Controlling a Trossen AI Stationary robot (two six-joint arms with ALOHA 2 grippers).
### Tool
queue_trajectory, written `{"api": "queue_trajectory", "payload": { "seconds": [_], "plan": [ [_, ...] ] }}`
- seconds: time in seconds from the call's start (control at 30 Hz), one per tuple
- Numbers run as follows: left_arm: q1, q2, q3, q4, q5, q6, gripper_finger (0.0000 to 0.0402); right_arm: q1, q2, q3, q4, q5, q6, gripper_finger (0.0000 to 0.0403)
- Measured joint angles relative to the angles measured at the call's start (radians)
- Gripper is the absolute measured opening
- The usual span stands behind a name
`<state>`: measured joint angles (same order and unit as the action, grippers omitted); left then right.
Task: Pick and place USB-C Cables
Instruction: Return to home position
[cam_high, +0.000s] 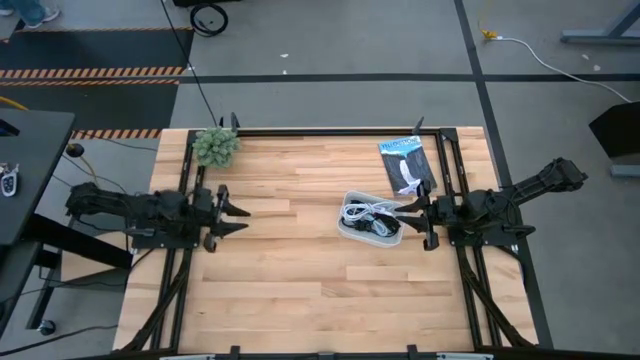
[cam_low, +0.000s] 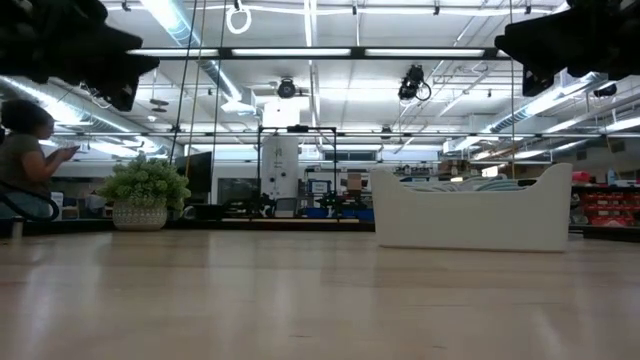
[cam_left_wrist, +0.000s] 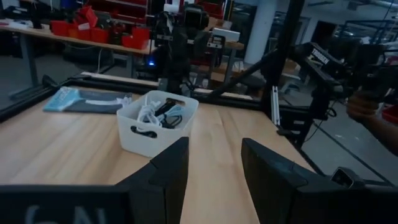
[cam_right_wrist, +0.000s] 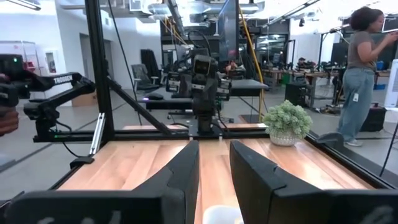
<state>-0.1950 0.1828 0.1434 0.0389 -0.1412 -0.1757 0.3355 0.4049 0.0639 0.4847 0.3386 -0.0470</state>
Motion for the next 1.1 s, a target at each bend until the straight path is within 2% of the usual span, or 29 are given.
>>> {"api": "queue_trajectory", "payload": {
  "seconds": [0.13,0.33,0.57,0.7,0.9,1.0,1.1],
  "plan": [
    [0.002,0.0,-0.084,0.094,-0.007,-0.002,0.0155,0.0,0.0,0.0,-0.012,-0.004,0.016,0.0096],
    [0.002,0.0,-0.089,0.1,-0.01,0.008,0.0155,0.0,0.0,0.0,-0.015,-0.019,0.02,0.0096],
    [0.001,0.0,-0.089,0.098,0.166,-0.023,0.0155,0.0,0.0,0.0,-0.015,-0.053,0.018,0.0096],
    [0.002,0.0,-0.126,0.117,0.175,-0.023,0.0155,0.0,0.0,0.0,-0.015,-0.078,0.002,0.0096],
    [0.012,0.0,-0.134,0.088,0.099,-0.012,0.0137,0.0,0.0,0.0,-0.017,-0.071,0.003,0.0096],
    [0.02,0.0,-0.134,0.076,-0.019,0.027,0.0127,0.0,0.0,0.0,-0.028,-0.057,-0.007,0.0096],
    [0.025,0.0,-0.134,0.076,-0.124,0.033,0.0122,-0.001,0.001,0.0,-0.034,0.012,-0.028,0.0096]
  ]
}}
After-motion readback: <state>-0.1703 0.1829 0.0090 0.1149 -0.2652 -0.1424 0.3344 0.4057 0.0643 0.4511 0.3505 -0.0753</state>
